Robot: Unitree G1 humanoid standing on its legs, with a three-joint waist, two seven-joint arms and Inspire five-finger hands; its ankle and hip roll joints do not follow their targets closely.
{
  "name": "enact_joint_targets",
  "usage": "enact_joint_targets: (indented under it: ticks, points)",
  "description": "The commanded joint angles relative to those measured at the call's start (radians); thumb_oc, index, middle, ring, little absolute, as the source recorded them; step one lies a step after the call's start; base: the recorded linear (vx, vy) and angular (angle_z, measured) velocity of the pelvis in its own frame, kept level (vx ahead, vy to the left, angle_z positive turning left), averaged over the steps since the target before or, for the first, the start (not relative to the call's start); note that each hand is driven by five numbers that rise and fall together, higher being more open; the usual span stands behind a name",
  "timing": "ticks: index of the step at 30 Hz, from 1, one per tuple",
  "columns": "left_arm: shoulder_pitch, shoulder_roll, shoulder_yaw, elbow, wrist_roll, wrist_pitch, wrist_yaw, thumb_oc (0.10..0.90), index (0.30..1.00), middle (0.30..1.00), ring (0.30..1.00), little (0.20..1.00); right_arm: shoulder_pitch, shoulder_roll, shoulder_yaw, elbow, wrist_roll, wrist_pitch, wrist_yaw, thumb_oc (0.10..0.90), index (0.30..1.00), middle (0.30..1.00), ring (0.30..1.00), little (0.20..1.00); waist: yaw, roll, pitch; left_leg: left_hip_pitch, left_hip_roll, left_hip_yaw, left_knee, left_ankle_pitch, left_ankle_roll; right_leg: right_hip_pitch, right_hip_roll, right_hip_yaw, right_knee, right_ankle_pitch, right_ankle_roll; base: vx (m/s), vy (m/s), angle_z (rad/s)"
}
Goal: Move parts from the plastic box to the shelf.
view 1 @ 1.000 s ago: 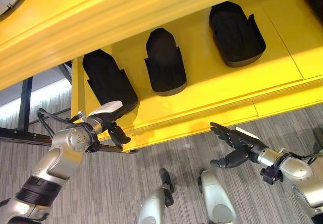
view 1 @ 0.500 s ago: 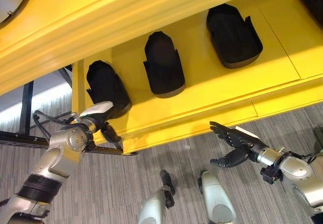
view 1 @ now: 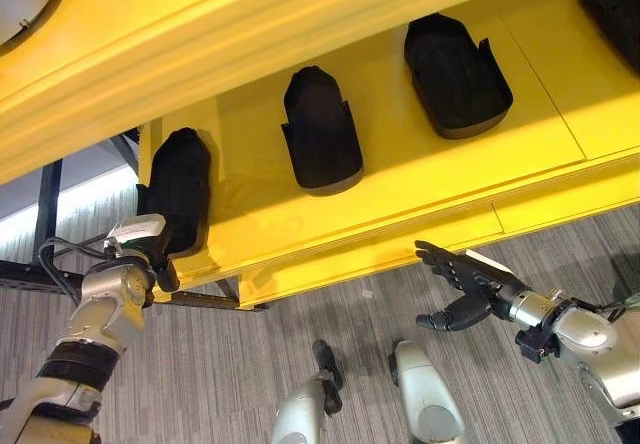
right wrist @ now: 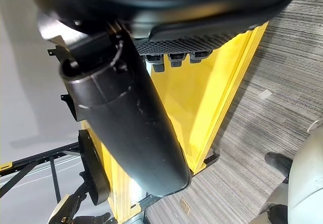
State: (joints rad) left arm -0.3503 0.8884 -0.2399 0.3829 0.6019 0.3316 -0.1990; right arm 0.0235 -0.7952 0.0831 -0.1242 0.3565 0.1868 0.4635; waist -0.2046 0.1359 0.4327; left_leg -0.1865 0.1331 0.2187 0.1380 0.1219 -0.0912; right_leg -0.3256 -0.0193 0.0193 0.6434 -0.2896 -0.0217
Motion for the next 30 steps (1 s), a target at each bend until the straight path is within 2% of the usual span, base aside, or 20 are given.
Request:
enact_joint_targets:
  ticks: [1,6,10,15,26,29,30]
  points:
    - [-0.044,0.074,0.03,-0.003,0.03,0.028,0.124,0.9,1.0,1.0,1.0,1.0,-0.046,0.041,-0.039,-0.111,0.032,-0.056,0.041,0.9,1.0,1.0,1.0,1.0,-0.03,-0.041,-0.059,0.033,0.001,-0.015,0.089,-0.122,0.031,0.053,-0.086,-0.079,-0.076,0.029,0.028,0.03,0.011,-0.01]
    - [-0.048,0.043,0.029,-0.038,0.022,0.001,0.151,0.9,1.0,1.0,1.0,1.0,-0.027,0.046,-0.051,-0.122,0.027,-0.054,0.047,0.9,1.0,1.0,1.0,1.0,-0.034,-0.047,-0.062,0.035,0.001,-0.015,0.092,-0.125,0.032,0.054,-0.083,-0.076,-0.07,0.025,0.028,0.01,0.0,-0.02]
    - [-0.066,0.022,0.02,-0.06,-0.016,-0.044,0.156,0.9,1.0,1.0,1.0,1.0,-0.024,0.051,-0.055,-0.122,0.023,-0.057,0.054,0.9,1.0,1.0,1.0,1.0,-0.038,-0.051,-0.062,0.035,0.001,-0.016,0.09,-0.124,0.032,0.05,-0.08,-0.074,-0.067,0.026,0.029,0.0,0.0,0.0]
    - [-0.094,-0.018,-0.012,-0.058,0.013,-0.052,0.185,0.9,1.0,1.0,1.0,1.0,-0.037,0.062,-0.045,-0.114,0.018,-0.062,0.06,0.9,1.0,1.0,1.0,1.0,-0.044,-0.058,-0.06,0.034,0.004,-0.015,0.091,-0.124,0.032,0.049,-0.075,-0.07,-0.067,0.028,0.028,0.0,0.0,0.0]
    - [-0.154,-0.029,-0.061,-0.044,0.067,-0.023,0.206,0.9,1.0,1.0,1.0,1.0,-0.044,0.066,-0.031,-0.106,0.017,-0.067,0.059,0.9,1.0,1.0,1.0,1.0,-0.056,-0.062,-0.054,0.031,0.008,-0.008,0.096,-0.123,0.029,0.043,-0.071,-0.061,-0.065,0.034,0.031,0.0,-0.001,-0.02]
    - [-0.164,-0.024,-0.067,-0.035,0.065,-0.026,0.231,0.9,1.0,1.0,1.0,1.0,-0.044,0.064,-0.03,-0.102,0.023,-0.071,0.061,0.9,1.0,1.0,1.0,1.0,-0.056,-0.064,-0.055,0.032,0.008,-0.008,0.095,-0.122,0.029,0.045,-0.07,-0.061,-0.069,0.036,0.031,0.0,-0.01,0.0]
    - [-0.159,-0.019,-0.062,-0.046,0.082,-0.024,0.272,0.9,1.0,1.0,1.0,1.0,-0.041,0.065,-0.032,-0.105,0.026,-0.072,0.061,0.9,1.0,1.0,1.0,1.0,-0.054,-0.066,-0.054,0.032,0.009,-0.008,0.096,-0.122,0.029,0.046,-0.071,-0.062,-0.071,0.037,0.031,-0.02,-0.036,0.0]
